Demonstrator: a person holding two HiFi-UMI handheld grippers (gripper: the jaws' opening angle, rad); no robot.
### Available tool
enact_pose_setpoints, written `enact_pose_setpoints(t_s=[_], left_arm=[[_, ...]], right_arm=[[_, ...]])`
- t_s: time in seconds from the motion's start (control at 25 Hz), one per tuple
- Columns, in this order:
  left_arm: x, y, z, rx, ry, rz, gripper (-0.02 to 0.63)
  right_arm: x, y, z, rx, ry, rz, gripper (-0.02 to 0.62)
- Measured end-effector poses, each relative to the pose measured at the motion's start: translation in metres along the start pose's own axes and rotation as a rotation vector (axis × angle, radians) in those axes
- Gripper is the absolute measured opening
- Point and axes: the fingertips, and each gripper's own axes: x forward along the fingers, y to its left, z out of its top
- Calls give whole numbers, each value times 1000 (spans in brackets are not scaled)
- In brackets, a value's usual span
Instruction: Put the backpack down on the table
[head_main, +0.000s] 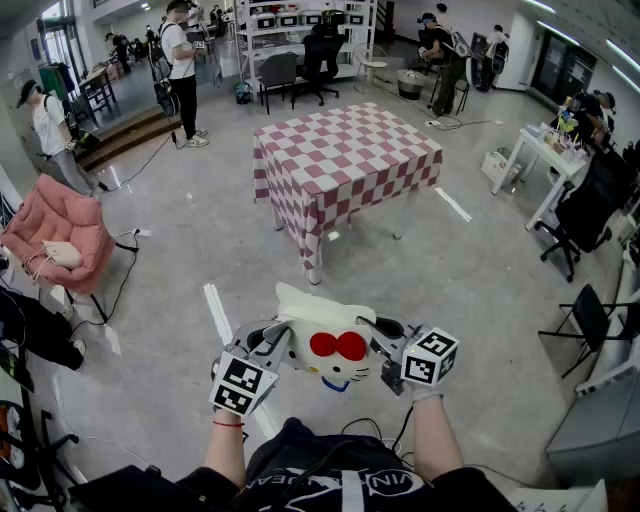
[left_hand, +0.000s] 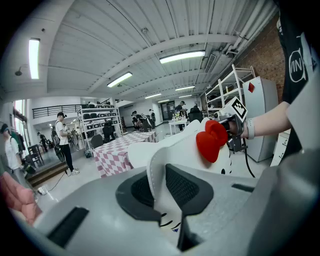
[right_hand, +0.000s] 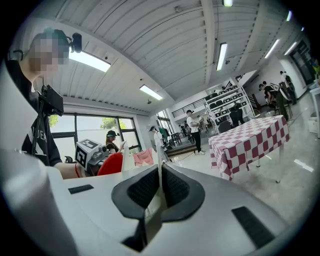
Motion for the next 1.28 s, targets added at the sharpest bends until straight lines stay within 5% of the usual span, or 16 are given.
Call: enact_pose_setpoints(t_s=[0.64,1.28], left_arm=[[35,-2,-3,-6,19,18,49],[144,103,24,6,36,-48,49]], right_arm=[[0,-37,-8,19,6,-18,11],[84,-150,37,32,11,-48,11]])
